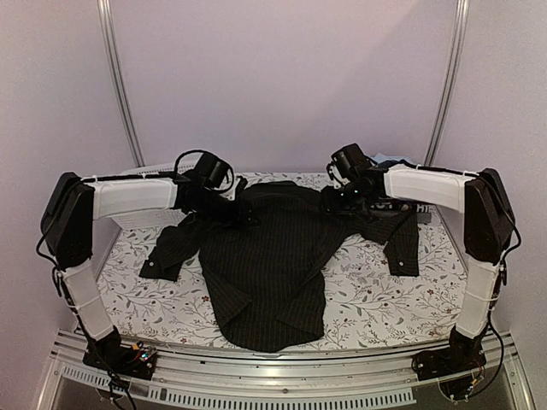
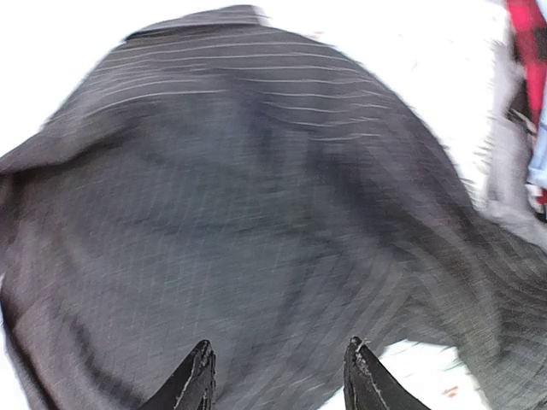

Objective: Fold and stack the long sleeve shirts
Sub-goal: Flatten out the crumpled shirt at the center of the board.

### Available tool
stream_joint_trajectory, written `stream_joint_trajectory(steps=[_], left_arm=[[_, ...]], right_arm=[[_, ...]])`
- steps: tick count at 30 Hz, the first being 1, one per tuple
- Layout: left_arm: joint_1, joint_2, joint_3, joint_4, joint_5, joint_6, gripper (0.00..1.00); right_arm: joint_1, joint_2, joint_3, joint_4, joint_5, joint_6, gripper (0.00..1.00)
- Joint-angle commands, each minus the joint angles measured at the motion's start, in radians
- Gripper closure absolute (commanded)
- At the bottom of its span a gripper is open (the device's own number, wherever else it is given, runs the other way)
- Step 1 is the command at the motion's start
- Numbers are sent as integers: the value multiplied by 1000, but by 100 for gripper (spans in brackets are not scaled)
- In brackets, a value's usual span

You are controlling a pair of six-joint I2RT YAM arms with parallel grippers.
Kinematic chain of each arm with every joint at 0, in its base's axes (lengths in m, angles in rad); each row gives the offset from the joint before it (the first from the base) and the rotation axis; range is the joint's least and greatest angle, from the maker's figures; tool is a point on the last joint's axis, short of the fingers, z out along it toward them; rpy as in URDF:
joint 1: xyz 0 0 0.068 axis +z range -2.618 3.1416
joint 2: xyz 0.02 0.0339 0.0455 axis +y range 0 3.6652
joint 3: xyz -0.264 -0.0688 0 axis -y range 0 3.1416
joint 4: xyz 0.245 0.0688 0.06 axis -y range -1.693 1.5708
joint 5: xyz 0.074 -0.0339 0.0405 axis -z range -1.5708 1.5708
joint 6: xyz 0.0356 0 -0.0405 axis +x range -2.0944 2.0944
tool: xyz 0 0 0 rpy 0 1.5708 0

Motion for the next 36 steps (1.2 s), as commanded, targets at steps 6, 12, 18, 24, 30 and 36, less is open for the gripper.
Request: stream_joint_trajectory(steps=[6, 12, 18, 24, 30, 36], left_arm=[[-219, -116, -145, -171, -54, 30, 54], [-320, -181, -189, -265, -158, 15, 55], [-441, -162, -161, -403, -314, -45, 52], [-529, -105, -149, -426, -371, -106, 49], [-554, -49, -133, -466, -488, -138, 49], [-552, -42, -171, -452, -548, -172, 56]], right_arm=[[307, -130, -102, 1, -37, 109, 49], [424, -113, -111, -16, -15, 175, 49], [466, -132, -146, -14, 39, 208, 49], [489, -164, -187, -8, 76, 240, 49], [522, -196, -219, -32, 123, 265, 48], [587, -217, -260, -59, 170, 328, 46]])
